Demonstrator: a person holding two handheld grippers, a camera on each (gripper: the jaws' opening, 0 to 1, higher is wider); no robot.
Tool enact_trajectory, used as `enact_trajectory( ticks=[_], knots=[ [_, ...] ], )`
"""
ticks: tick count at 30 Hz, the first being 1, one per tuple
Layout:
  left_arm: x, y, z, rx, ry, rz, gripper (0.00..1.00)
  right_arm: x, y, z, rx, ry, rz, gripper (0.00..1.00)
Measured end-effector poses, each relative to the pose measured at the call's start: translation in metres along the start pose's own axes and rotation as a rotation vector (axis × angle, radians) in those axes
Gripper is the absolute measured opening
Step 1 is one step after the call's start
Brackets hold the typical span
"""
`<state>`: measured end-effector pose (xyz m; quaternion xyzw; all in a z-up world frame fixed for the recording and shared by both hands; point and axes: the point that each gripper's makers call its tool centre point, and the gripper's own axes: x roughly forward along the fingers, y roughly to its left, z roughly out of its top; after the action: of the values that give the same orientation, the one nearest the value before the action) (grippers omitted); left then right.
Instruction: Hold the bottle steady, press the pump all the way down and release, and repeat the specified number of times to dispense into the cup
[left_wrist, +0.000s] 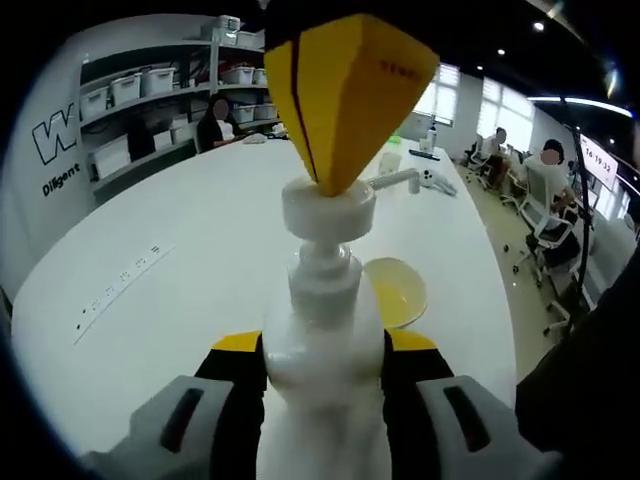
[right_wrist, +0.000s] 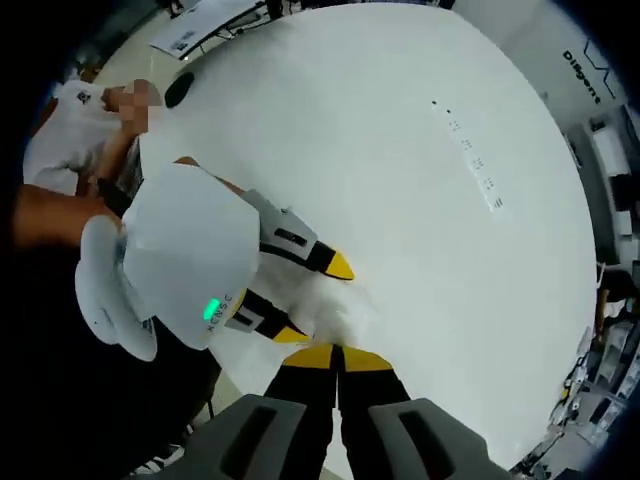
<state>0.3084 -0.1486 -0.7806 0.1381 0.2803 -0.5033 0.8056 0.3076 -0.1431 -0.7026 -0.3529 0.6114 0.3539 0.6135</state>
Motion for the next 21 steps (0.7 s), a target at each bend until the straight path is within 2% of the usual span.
enact_trajectory(
  ticks=[2, 7, 13, 21],
  knots=[
    [-0.0005, 0.0, -0.0003, -0.003, 0.002, 0.004, 0.43, -0.0052, -0.0009, 0.0004, -0.046, 0.007, -0.026, 0.0],
    [-0.001, 0.0, -0.0008, -0.005, 0.005, 0.013, 0.43, -0.0063, -0.0023, 0.0005, -0.047, 0.011, -0.023, 0.0],
    [-0.0016, 0.0001, -0.0021, -0.013, 0.008, 0.019, 0.43, -0.0069, -0.0024, -0.0004, -0.038, -0.009, 0.012, 0.0],
    [-0.0016, 0.0002, -0.0026, -0.024, 0.007, 0.008, 0.43, -0.005, -0.0029, 0.0012, -0.047, 0.02, -0.023, 0.0]
  ],
)
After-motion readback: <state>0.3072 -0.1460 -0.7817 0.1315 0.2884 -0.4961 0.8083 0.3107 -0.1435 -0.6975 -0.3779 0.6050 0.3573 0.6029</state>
